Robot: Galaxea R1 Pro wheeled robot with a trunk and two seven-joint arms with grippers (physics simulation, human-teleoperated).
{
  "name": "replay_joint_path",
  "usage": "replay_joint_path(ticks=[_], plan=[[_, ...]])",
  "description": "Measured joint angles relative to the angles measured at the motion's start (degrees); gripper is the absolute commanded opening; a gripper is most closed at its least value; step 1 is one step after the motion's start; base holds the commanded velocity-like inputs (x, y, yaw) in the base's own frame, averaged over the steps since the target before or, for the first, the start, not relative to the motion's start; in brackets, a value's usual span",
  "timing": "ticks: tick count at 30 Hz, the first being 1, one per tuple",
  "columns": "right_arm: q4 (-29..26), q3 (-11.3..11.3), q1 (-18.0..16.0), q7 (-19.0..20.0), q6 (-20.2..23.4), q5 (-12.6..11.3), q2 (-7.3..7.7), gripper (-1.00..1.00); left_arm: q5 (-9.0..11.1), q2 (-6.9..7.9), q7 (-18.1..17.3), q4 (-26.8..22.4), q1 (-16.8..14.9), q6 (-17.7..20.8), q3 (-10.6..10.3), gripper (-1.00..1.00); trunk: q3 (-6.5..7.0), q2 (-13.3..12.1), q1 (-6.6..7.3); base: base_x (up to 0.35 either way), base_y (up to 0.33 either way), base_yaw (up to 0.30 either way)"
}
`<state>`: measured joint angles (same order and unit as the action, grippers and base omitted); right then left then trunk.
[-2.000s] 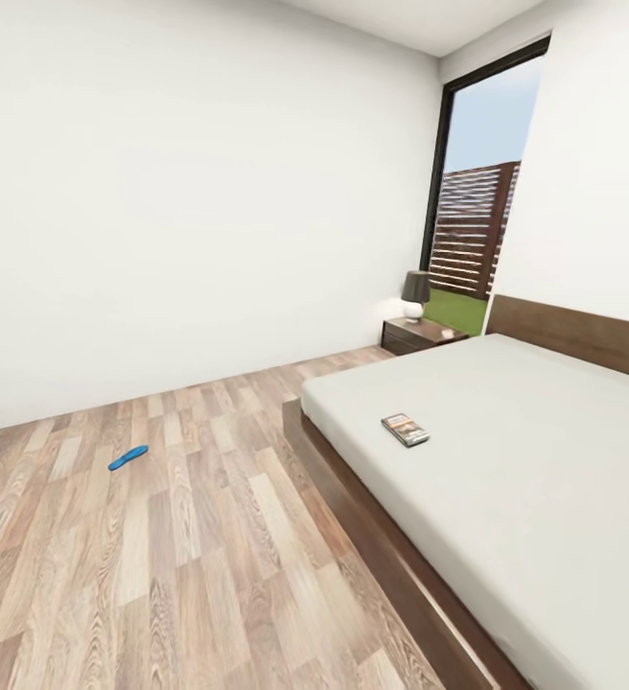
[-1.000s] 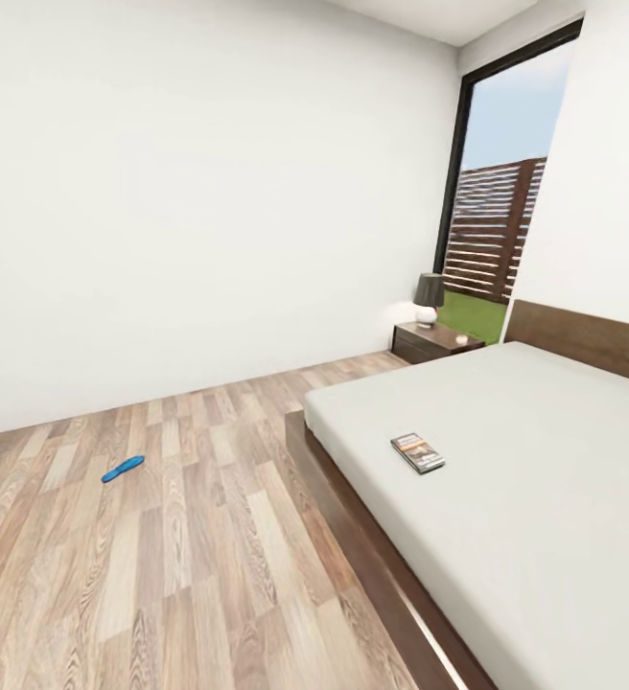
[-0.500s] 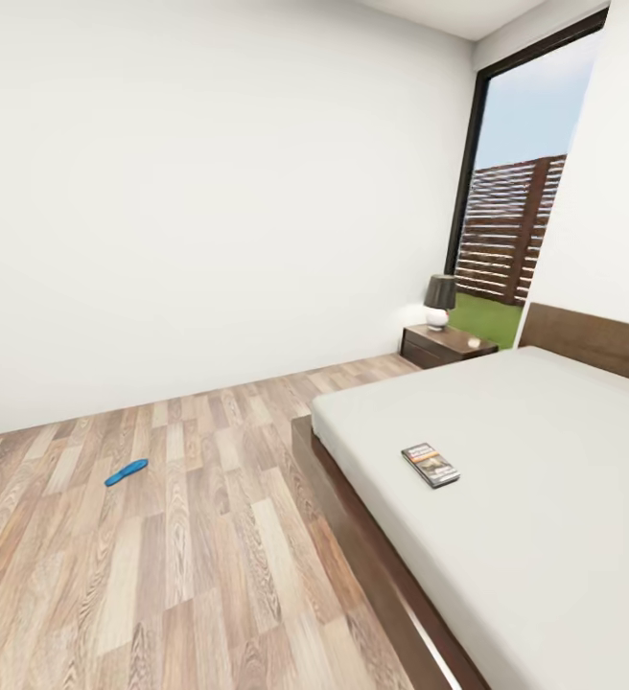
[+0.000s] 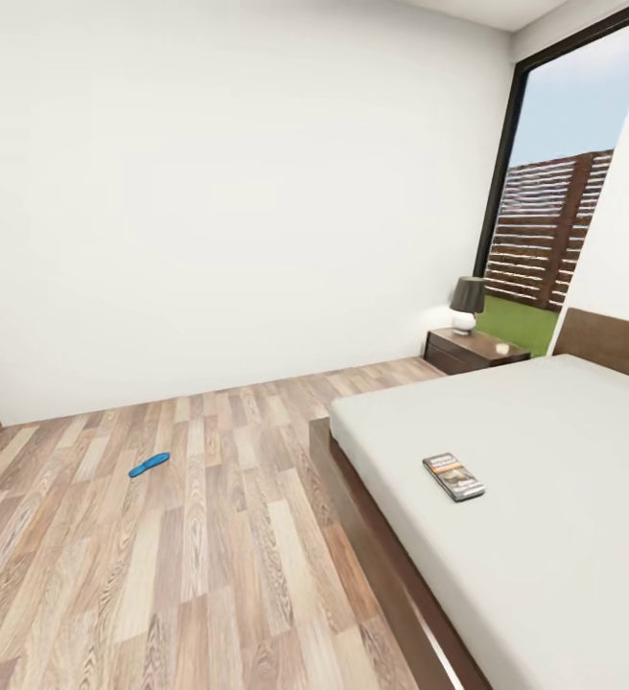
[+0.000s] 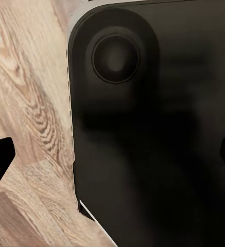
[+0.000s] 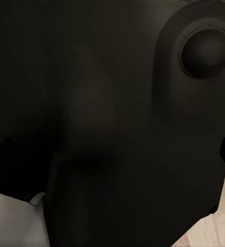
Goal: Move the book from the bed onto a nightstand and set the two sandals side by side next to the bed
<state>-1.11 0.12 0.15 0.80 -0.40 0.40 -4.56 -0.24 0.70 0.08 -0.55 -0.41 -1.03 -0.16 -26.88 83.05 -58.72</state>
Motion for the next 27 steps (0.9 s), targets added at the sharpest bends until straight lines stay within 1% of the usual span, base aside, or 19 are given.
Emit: replay_joint_path(ticks=[13,27], plan=[[-0.04,0.02,0.01,0.00,0.00,0.00,-0.01,1.00,0.00,0.00,0.03,0.00,0.00,0.00,0.00,1.00,-0.12,0.00,-0.01,0.016,-0.040,0.058],[0.00,-0.01,0.01,0.00,0.00,0.00,0.01,1.00,0.00,0.00,0.01,0.00,-0.01,0.00,0.04,1.00,-0.17,0.00,-0.01,0.001,-0.048,0.021]])
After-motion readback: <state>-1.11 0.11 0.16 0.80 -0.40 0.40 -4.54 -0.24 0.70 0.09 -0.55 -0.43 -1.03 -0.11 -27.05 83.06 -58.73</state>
